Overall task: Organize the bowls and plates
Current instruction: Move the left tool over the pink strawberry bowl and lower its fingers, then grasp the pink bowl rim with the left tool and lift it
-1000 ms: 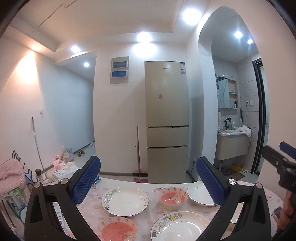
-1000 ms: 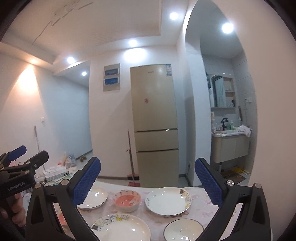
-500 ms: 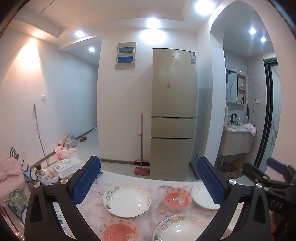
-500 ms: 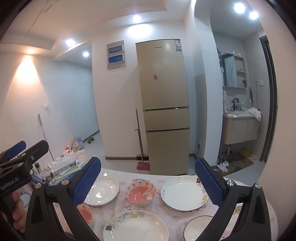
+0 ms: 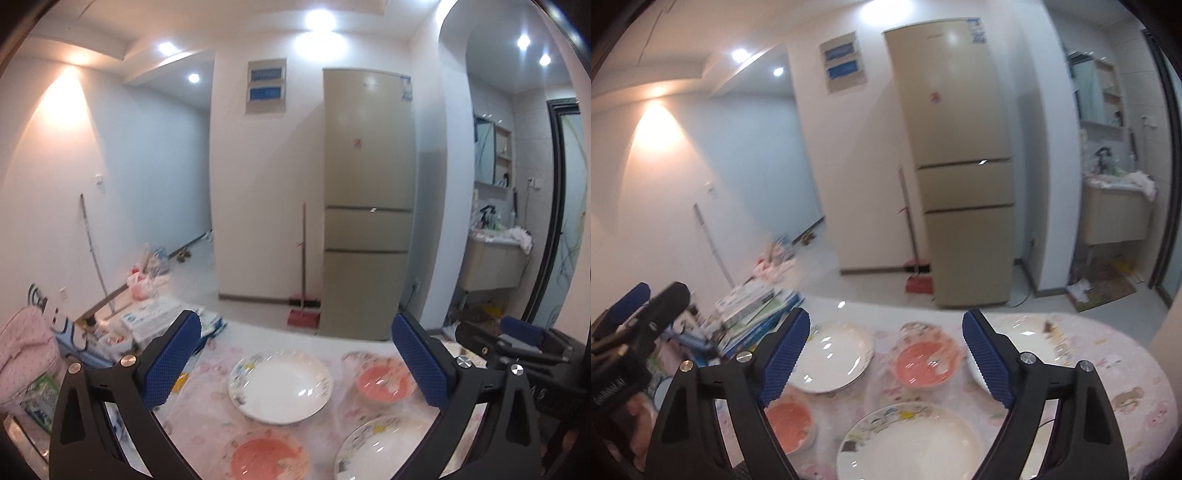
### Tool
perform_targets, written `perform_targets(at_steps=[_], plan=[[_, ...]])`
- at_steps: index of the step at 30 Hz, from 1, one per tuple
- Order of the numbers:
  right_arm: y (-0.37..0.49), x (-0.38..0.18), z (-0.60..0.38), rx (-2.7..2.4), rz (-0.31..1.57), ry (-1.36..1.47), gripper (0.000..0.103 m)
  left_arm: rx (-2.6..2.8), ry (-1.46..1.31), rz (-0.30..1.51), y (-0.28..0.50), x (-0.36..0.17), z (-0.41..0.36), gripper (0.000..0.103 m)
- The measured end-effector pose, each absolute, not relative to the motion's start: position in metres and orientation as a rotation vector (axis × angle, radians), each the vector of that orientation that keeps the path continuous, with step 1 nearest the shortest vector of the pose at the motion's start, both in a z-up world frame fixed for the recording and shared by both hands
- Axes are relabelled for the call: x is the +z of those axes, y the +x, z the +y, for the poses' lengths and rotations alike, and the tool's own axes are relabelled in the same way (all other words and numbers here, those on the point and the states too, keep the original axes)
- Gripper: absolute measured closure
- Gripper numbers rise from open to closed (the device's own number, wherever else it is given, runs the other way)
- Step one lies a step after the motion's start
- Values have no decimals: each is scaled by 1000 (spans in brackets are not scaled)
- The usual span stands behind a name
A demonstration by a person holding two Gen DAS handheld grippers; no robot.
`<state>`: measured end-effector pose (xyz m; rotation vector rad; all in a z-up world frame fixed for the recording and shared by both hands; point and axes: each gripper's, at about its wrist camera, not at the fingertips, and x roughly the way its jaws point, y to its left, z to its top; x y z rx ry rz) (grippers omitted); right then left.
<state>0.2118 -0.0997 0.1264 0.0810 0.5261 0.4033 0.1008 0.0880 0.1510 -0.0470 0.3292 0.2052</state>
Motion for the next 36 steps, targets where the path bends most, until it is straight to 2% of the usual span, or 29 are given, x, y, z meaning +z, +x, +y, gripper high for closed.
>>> perform_targets(at_steps=[4,10,12,15,17,20,22,23,26,27,29,30,31,33,36], plan=[[223,89,-58,458,629,31,21,264,-77,410,96,114,118,0],[240,17,-4,532,851,-36,33,342,-224,533,97,52,162,0],[242,1,9,532,887,-66,34,341,-271,592,103,31,174,4],[247,-24,26,554,948,-102,34,341,-302,676,118,8,182,11],[248,-39,33,581,990,-89,35,344,-365,721,125,-10,192,22],[247,-57,41,618,1008,-79,47,323,-456,855,138,-41,203,45],[246,-68,48,621,1034,-116,52,335,-456,891,140,-53,203,53],[246,-71,49,621,1038,-122,56,345,-446,903,142,-58,204,56],[245,-78,51,628,1035,-126,61,311,-460,914,143,-63,202,63],[245,-80,52,629,1037,-132,66,296,-459,916,143,-65,200,65],[246,-85,52,623,1050,-136,71,291,-453,922,145,-68,200,73],[247,-87,51,626,1060,-127,80,294,-457,923,146,-70,200,73],[249,-90,50,642,1077,-108,86,294,-462,925,147,-71,201,73],[251,-94,50,668,1097,-71,90,291,-454,926,148,-71,200,73],[249,-96,52,668,1095,-74,90,271,-449,962,153,-78,197,76]])
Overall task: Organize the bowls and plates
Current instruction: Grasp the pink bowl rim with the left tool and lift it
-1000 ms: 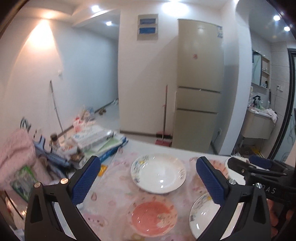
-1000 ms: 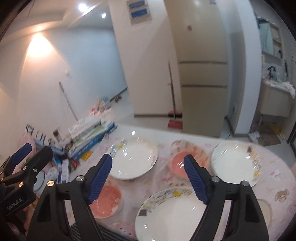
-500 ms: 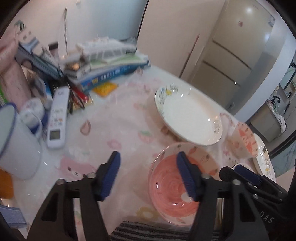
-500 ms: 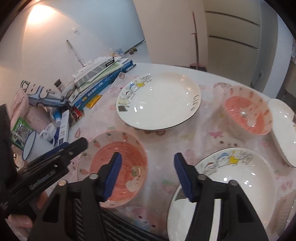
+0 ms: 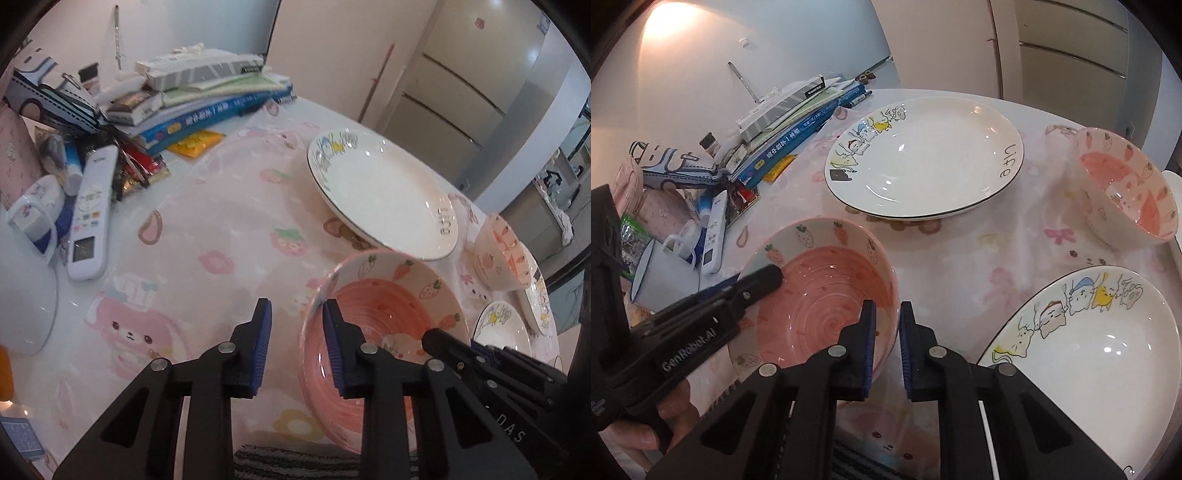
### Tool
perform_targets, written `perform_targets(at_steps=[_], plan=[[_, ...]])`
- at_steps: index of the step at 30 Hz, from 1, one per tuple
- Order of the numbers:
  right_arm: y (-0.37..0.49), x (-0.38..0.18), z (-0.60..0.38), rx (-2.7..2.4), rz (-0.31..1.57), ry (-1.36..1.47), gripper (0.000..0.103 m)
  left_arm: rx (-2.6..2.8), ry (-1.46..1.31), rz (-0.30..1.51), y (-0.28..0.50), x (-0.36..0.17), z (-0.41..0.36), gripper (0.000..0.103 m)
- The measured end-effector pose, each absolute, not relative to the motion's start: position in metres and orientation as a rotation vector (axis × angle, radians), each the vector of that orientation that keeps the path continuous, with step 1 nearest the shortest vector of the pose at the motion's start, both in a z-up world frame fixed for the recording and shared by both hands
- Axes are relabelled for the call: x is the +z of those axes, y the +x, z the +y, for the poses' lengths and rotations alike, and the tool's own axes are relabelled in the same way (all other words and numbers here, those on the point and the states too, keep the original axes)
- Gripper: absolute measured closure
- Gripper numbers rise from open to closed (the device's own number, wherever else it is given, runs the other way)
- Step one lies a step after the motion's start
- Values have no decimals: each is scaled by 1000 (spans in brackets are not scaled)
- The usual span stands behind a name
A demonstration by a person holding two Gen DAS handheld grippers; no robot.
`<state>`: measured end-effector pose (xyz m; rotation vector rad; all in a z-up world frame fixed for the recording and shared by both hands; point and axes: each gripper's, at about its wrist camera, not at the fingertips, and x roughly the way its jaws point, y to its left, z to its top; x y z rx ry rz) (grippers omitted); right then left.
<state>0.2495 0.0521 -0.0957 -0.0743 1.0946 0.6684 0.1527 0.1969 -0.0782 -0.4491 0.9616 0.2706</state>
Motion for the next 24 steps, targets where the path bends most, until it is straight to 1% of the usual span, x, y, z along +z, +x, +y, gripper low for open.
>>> perform_targets(at_steps=[3,4,5,7,11,14,16,20,24], plan=[[250,-99,53,664,1096,-53,90,234,-513,1017,159,-94,195,79],[252,-101,51,664,1110,-20,90,234,-527,1031,160,-98,194,85],[253,-101,50,664,1114,-4,90,230,-533,1043,161,-101,193,86],[253,-101,51,672,1109,-16,90,236,-520,1035,161,-100,190,86],[253,-103,48,678,1127,9,90,242,-523,1004,155,-96,190,91],[252,-101,46,678,1137,16,90,268,-463,966,152,-88,185,92],[248,-92,45,678,1107,4,90,271,-434,940,149,-81,181,92],[244,-67,35,683,1054,19,90,218,-490,920,140,-71,182,93],[238,-37,24,677,997,38,90,214,-417,860,131,-44,164,93]])
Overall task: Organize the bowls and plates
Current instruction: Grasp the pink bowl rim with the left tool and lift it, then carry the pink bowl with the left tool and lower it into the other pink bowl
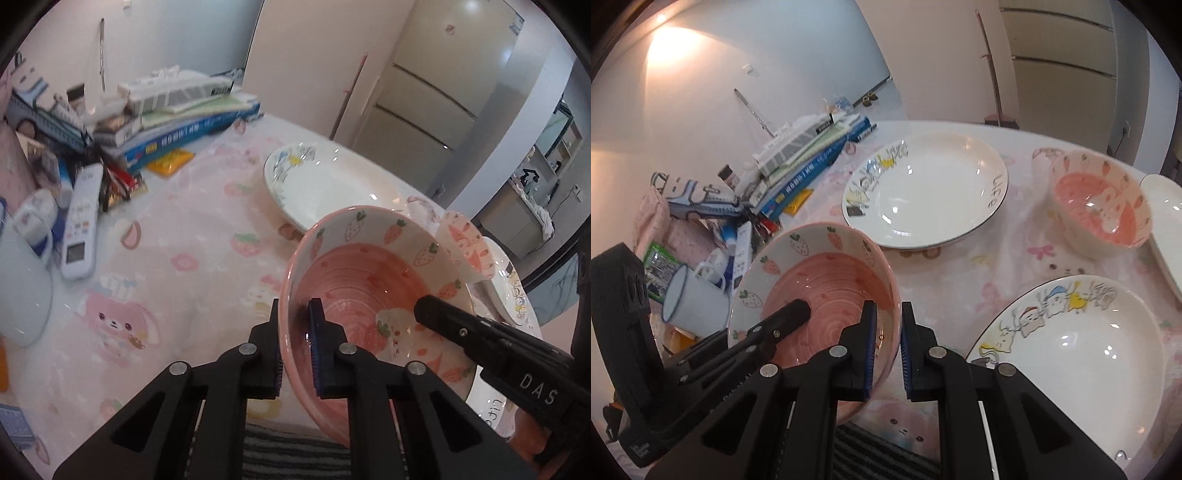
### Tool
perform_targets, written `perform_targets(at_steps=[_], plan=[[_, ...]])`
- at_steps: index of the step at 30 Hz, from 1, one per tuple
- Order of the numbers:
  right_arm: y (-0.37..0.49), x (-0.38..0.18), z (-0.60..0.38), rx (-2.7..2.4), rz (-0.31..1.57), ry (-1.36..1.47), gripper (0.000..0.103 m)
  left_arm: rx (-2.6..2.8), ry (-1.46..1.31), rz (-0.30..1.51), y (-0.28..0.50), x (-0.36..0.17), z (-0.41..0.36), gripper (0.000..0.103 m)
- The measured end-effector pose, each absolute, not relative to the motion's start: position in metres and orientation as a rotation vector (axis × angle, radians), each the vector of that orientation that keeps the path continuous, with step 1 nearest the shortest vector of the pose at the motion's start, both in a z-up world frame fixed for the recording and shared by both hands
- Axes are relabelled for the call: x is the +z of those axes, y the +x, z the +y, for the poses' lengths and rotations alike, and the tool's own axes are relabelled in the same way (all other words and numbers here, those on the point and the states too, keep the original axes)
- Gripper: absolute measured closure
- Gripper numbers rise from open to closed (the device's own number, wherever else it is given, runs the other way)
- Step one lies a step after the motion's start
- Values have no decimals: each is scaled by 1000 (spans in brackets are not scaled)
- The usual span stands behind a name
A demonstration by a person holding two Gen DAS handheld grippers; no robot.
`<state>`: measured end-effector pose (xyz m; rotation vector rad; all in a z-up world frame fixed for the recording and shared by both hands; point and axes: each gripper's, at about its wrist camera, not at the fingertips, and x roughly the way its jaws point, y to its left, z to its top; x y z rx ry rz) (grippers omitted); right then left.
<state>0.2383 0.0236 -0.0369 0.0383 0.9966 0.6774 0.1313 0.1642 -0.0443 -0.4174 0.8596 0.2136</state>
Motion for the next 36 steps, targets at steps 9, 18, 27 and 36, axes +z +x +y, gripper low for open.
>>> perform_targets(at_steps=[9,18,27,36], plan=[[229,42,-34,687,839,159,90,169,-344,746,139,37,129,93],[248,127,-123,606,625,344,90,45,-235,603,184,140,63,93],[280,122,-183,516,570,469,90,-66,-254,594,239,136,20,93],[315,72,-168,469,677,402,90,-87,-302,684,271,82,19,93]])
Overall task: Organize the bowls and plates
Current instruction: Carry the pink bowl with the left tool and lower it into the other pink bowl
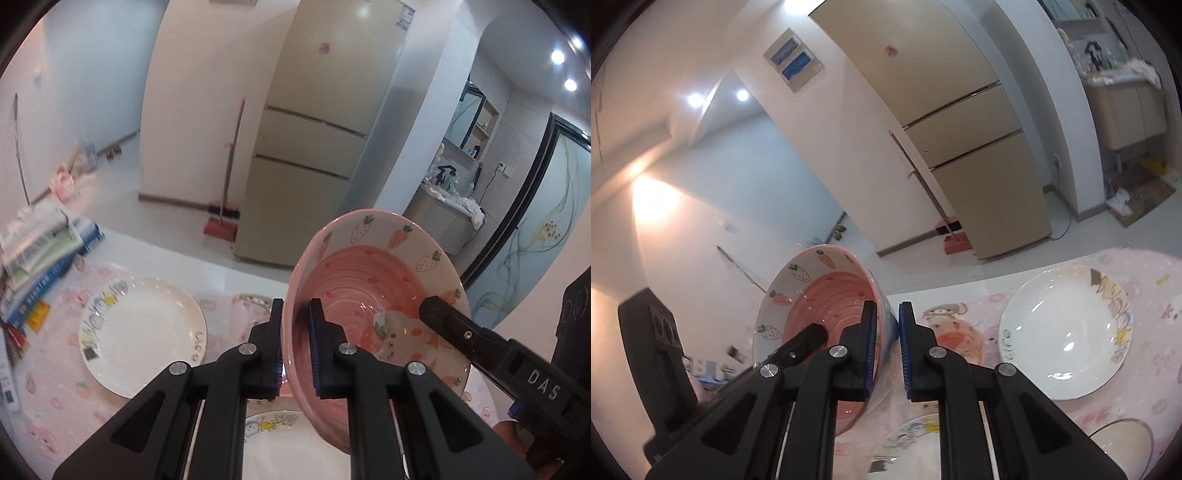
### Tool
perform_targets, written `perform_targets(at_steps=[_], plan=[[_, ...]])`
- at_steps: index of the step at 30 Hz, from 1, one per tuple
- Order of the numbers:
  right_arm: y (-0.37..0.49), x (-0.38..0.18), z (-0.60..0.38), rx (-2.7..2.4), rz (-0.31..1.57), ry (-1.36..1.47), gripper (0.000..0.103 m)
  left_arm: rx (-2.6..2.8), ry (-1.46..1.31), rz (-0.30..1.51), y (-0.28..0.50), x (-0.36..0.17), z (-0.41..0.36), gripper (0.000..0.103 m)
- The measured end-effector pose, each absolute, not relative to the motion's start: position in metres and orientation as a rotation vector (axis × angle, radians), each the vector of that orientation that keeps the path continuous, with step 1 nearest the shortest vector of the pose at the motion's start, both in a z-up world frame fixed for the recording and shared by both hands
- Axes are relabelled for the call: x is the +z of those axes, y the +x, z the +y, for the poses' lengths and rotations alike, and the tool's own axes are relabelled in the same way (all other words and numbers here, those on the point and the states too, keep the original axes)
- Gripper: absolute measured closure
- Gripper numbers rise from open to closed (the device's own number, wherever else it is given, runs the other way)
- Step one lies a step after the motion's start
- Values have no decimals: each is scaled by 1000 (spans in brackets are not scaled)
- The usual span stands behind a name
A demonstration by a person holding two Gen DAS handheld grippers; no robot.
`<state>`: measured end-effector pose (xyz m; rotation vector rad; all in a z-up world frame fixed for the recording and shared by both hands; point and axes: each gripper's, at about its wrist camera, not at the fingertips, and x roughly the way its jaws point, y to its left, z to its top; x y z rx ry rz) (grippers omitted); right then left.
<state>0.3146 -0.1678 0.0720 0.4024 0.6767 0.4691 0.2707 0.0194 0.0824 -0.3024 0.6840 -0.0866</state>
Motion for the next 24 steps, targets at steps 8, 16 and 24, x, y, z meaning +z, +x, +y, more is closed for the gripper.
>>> perform_targets(at_steps=[8,16,24], plan=[[336,44,-164,430,737,397,90,-98,-280,718,288,57,17,93],[358,15,-168,392,781,386,90,-124,-237,734,307,35,7,93],[379,-25,-156,347,860,351,90,-59,-178,806,325,-4,1,93]])
